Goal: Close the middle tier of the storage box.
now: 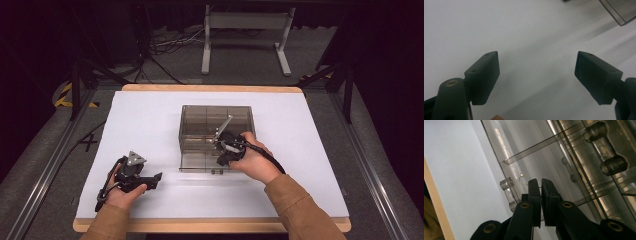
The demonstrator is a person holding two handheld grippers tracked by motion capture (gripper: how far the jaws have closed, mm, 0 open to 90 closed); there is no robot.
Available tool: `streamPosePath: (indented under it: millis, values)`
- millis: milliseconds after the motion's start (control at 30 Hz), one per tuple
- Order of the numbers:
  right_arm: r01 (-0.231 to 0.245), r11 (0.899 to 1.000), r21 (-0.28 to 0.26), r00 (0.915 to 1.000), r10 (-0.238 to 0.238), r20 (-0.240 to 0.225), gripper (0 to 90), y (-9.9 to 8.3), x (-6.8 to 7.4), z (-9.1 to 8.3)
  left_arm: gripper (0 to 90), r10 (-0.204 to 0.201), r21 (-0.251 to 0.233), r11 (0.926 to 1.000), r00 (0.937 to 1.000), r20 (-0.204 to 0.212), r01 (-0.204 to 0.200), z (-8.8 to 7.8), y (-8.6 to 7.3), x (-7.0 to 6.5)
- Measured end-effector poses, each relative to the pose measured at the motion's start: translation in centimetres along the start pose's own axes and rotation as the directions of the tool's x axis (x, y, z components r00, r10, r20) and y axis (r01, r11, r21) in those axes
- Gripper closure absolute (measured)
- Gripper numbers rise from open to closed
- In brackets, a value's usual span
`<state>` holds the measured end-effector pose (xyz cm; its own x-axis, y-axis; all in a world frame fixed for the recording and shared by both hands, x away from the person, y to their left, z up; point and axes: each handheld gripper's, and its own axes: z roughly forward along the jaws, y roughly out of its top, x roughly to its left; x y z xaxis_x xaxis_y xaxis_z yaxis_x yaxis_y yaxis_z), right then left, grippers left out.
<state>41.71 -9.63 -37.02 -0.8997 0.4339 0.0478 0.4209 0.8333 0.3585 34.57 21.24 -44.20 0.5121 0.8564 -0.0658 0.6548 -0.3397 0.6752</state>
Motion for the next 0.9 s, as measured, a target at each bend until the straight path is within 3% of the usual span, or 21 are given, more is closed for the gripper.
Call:
streamPosePath:
  millis: [167, 467, 733, 900]
  values:
    - [0.018, 1.0, 0.019, 0.9998, -0.018, -0.009, 86.8, -0.07, -0.24, 0.28, 20.8, 0.002, 0.002, 1.0, 1.0, 0.001, -0.002, 0.01, 0.0, 0.01]
    - [0.007, 0.999, 0.031, 0.9998, -0.006, -0.016, 86.5, -0.18, -0.34, 0.52, 20.8, 0.003, 0.004, 1.0, 1.0, -0.002, -0.003, 0.02, 0.01, -0.01]
    - [-0.006, 1.0, 0.018, 0.9998, 0.007, -0.018, 81.5, -0.32, -0.34, 0.56, 20.8, 0.003, 0.007, 1.0, 1.0, 0.0, -0.003, 0.04, 0.01, -0.02]
    - [-0.007, 1.0, -0.014, 0.9999, 0.007, -0.011, 85.0, -0.59, -0.44, -0.25, 20.8, 0.001, 0.007, 1.0, 1.0, 0.002, -0.001, 0.07, 0.0, -0.03]
